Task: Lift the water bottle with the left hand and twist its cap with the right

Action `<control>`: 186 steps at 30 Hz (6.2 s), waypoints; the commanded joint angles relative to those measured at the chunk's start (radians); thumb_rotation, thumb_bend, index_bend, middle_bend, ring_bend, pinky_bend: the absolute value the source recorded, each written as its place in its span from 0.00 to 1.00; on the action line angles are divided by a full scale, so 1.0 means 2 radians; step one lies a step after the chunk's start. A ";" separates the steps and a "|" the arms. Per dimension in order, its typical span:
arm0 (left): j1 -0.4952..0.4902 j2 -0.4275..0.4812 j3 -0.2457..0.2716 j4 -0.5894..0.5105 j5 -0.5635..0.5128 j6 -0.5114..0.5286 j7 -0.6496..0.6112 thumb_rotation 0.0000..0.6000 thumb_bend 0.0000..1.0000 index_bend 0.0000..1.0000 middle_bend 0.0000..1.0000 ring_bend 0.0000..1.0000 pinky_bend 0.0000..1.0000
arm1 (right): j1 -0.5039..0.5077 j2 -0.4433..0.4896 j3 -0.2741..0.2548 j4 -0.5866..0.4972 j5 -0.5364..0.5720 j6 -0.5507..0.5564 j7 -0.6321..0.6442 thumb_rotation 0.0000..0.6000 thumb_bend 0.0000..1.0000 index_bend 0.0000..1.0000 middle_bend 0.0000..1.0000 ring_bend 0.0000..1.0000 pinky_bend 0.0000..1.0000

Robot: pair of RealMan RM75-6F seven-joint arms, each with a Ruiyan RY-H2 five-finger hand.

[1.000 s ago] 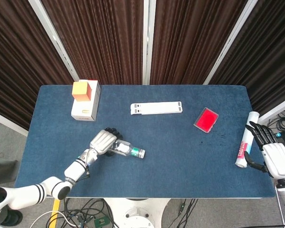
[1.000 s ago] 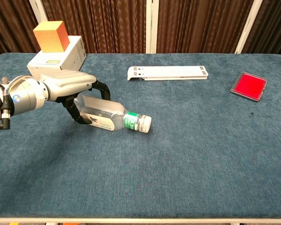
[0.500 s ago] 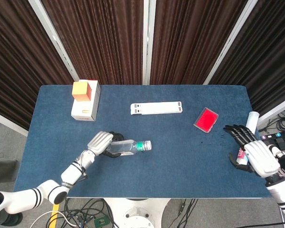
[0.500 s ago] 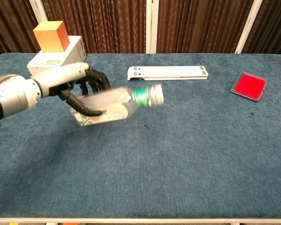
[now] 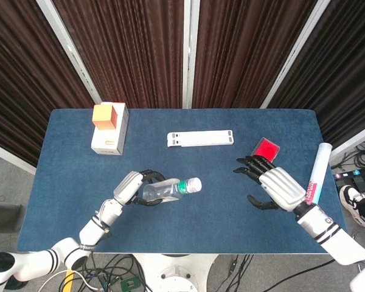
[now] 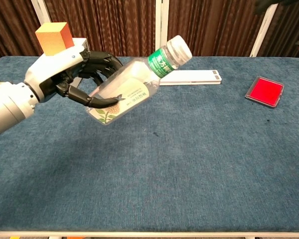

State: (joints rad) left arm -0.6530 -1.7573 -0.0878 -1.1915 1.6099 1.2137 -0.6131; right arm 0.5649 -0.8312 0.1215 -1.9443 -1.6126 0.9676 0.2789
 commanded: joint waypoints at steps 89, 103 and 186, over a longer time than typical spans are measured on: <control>-0.021 0.004 0.002 -0.020 -0.011 -0.001 0.031 1.00 0.32 0.48 0.47 0.37 0.48 | 0.087 -0.048 0.003 -0.032 0.054 -0.073 -0.048 1.00 0.24 0.19 0.03 0.00 0.00; -0.023 0.006 0.002 -0.023 -0.011 -0.002 0.026 1.00 0.32 0.48 0.47 0.37 0.48 | 0.081 -0.067 0.011 -0.018 0.057 -0.041 -0.070 1.00 0.29 0.19 0.04 0.00 0.00; -0.003 0.063 -0.009 -0.065 -0.186 -0.111 0.396 1.00 0.19 0.12 0.18 0.10 0.22 | 0.067 -0.163 -0.020 0.112 0.137 -0.069 -0.140 1.00 0.34 0.47 0.15 0.00 0.00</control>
State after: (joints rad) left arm -0.6688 -1.6450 -0.1028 -1.3052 1.2418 0.9769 0.1683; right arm 0.6859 -1.1335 0.0910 -1.7462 -1.3520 0.8534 0.0107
